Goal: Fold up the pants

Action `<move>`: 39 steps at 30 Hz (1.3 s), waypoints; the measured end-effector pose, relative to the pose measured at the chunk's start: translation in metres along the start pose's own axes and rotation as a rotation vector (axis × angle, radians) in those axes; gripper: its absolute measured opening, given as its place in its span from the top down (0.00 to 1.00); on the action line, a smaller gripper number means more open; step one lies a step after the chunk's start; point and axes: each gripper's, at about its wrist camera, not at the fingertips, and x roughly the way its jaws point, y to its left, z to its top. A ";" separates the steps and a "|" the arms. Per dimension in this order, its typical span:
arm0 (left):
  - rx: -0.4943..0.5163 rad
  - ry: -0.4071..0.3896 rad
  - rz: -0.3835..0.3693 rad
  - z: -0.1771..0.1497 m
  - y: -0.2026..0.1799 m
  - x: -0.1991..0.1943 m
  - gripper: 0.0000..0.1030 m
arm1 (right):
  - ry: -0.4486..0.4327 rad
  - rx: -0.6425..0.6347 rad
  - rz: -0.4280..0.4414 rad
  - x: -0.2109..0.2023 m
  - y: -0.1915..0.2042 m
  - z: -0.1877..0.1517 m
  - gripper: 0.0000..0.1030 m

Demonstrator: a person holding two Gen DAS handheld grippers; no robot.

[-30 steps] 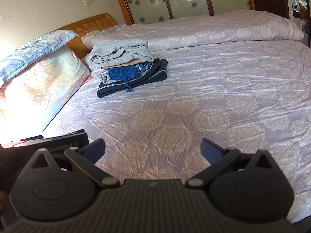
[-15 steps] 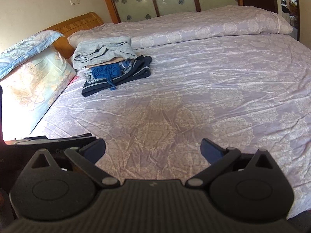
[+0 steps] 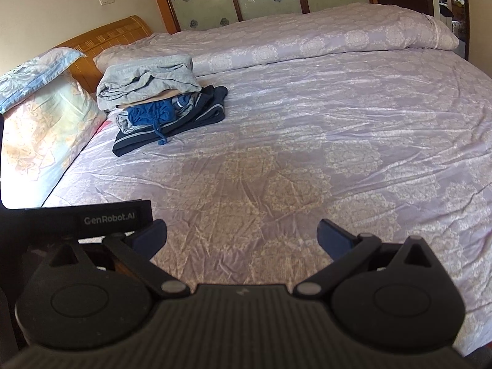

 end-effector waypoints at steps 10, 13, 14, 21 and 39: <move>-0.017 0.002 0.019 0.019 0.008 0.021 0.00 | -0.019 -0.044 -0.015 0.016 0.005 0.019 0.00; -0.007 -0.003 0.016 0.026 0.005 0.026 0.00 | -0.014 -0.040 -0.016 0.021 0.005 0.021 0.00; -0.005 -0.005 0.014 0.028 0.004 0.028 0.00 | -0.010 -0.039 -0.015 0.022 0.005 0.021 0.00; 0.004 -0.009 -0.006 0.033 -0.004 0.033 0.00 | -0.005 -0.052 -0.027 0.028 0.006 0.023 0.00; -0.010 -0.025 -0.004 0.033 0.000 0.033 0.00 | 0.001 -0.035 -0.029 0.031 0.008 0.022 0.00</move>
